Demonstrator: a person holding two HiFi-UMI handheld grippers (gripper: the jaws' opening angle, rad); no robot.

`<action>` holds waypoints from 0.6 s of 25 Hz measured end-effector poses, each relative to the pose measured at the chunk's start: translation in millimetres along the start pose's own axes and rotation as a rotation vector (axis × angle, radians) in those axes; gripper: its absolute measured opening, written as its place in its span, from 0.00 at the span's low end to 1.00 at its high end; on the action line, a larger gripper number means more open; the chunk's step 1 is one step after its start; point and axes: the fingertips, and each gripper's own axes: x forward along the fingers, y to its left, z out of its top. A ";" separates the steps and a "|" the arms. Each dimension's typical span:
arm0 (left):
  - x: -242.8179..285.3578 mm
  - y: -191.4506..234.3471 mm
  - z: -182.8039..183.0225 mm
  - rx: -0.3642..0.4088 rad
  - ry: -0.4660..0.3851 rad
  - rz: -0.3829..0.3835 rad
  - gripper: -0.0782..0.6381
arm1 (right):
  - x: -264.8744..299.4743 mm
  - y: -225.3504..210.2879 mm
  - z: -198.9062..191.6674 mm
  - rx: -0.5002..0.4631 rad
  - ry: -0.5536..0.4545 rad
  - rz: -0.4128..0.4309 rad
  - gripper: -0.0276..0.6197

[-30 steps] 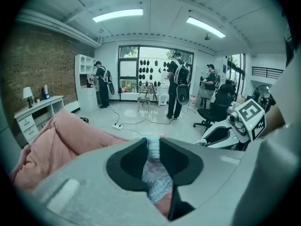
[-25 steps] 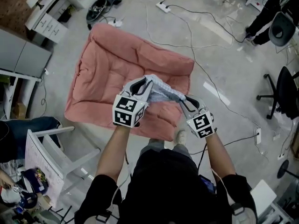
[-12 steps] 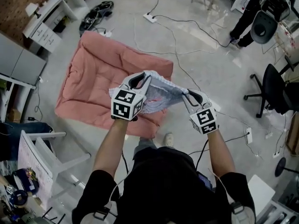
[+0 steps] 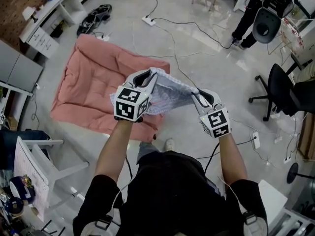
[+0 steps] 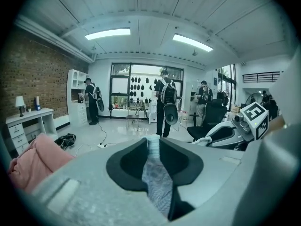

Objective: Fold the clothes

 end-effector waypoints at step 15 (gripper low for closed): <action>-27.7 7.6 27.7 0.114 0.004 0.018 0.23 | 45.5 71.8 -10.2 0.052 0.006 0.150 0.19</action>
